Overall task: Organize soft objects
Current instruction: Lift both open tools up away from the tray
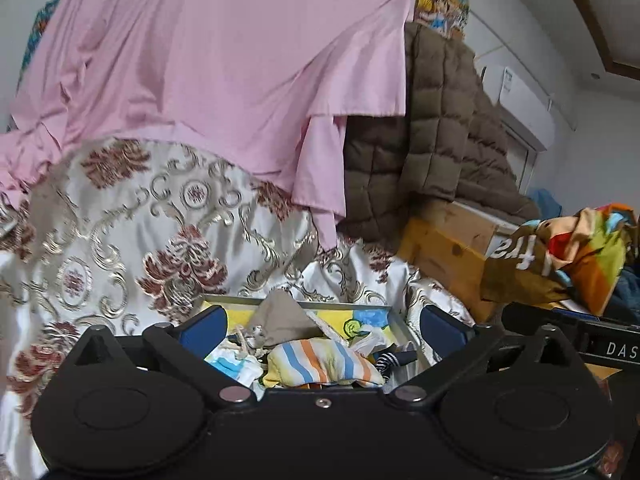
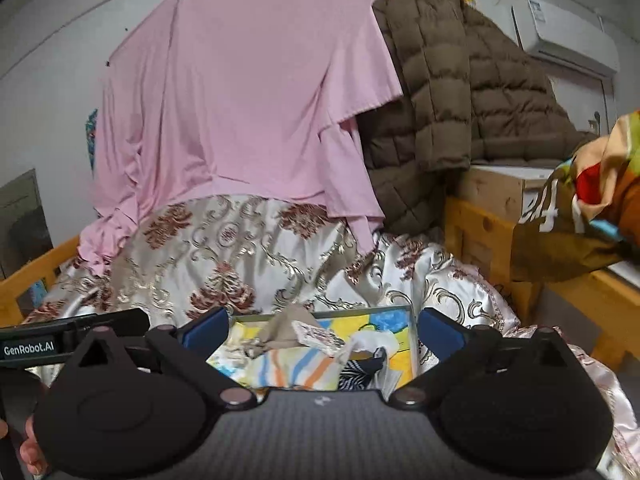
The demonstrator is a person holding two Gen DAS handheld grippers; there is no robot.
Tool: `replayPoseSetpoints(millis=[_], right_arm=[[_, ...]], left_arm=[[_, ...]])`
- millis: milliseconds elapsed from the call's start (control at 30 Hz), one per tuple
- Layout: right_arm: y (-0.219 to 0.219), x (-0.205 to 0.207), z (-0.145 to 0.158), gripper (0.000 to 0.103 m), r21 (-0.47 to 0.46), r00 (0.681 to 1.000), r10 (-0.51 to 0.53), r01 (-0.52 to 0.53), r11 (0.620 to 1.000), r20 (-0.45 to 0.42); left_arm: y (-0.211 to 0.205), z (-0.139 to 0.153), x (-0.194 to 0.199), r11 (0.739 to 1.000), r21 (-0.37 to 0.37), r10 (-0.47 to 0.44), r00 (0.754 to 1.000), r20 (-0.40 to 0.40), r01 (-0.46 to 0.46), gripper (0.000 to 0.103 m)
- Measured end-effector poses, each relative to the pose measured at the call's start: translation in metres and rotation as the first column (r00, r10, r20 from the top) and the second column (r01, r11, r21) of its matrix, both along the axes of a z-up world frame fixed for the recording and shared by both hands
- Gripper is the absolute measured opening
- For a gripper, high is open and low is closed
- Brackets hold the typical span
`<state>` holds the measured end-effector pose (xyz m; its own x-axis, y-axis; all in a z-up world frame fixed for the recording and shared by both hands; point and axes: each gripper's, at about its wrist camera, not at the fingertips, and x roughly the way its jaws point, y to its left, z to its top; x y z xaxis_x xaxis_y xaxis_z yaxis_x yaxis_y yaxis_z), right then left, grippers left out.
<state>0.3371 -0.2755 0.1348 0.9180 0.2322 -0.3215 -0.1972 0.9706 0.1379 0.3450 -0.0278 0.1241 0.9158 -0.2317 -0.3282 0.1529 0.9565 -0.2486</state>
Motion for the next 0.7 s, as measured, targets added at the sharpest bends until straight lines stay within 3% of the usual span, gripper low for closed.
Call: replayPoseSetpoints(millis=[267,700], right_arm=[[0.005,-0.063,0.016,0.103,-0.013,1.000,0.005,-0.004,1.000,0.031],[0.009,-0.143,0.017,0.103,-0.035,0.999,0.002,0.000,0.999,0.050]], left_arm=[[0.001,0.020,-0.069,1.000,0.009,0.001,0.997,0.071,-0.002,0.102],[0.008,0.013,-0.149,1.000,-0.007,0.023,0.996,0.085,-0.022,0.102]])
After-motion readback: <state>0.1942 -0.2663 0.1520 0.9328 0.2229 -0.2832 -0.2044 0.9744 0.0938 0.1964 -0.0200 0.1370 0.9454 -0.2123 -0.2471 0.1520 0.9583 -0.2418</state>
